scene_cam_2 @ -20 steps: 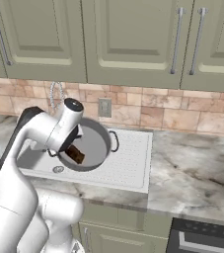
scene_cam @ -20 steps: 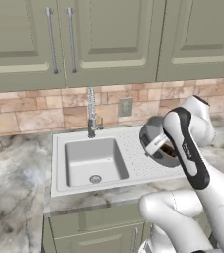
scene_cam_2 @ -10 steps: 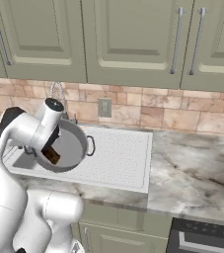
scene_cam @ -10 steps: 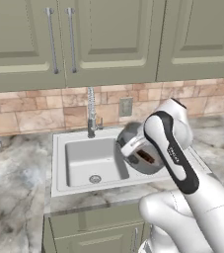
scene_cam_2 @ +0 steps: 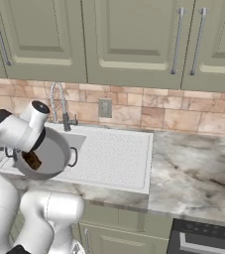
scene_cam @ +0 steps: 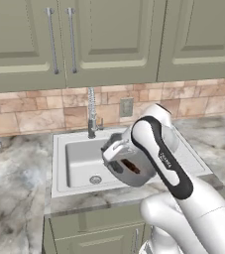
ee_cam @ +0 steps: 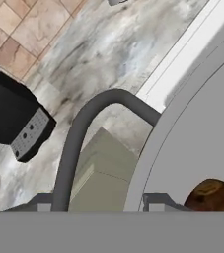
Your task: Dump the sweet potato from the pot into the sink. Then turn on the water and wash the sweet potato. Then turn off the water and put the sweet potato back in the pot.
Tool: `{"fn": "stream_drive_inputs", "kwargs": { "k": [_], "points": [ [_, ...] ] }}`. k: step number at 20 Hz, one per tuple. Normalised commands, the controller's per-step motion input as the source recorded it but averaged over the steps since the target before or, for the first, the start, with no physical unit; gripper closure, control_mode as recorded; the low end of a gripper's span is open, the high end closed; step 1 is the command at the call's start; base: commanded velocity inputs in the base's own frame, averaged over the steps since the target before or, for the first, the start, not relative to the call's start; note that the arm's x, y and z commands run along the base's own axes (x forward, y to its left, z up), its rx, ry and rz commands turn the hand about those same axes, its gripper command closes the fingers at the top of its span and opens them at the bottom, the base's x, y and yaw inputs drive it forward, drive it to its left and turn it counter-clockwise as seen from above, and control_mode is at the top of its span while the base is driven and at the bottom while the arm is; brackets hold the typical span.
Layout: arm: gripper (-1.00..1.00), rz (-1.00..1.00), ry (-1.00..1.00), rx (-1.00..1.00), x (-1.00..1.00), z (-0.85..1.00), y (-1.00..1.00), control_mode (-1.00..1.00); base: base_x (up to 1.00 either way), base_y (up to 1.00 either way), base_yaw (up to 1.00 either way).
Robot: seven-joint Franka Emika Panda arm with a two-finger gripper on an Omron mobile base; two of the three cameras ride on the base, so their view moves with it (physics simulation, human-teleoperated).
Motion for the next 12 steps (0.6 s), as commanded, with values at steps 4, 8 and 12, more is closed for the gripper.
{"fn": "stream_drive_inputs", "kwargs": {
  "k": [4,8,12],
  "points": [
    [1.00,0.00,0.15,0.05,-0.06,0.00,0.60,-1.00,0.00,0.00,0.00],
    [1.00,0.00,0.19,0.08,0.00,0.00,0.59,-1.00,0.00,0.00,0.00],
    [1.00,0.00,0.16,0.07,0.00,0.00,0.58,-1.00,0.00,0.00,0.00]
  ]
}}
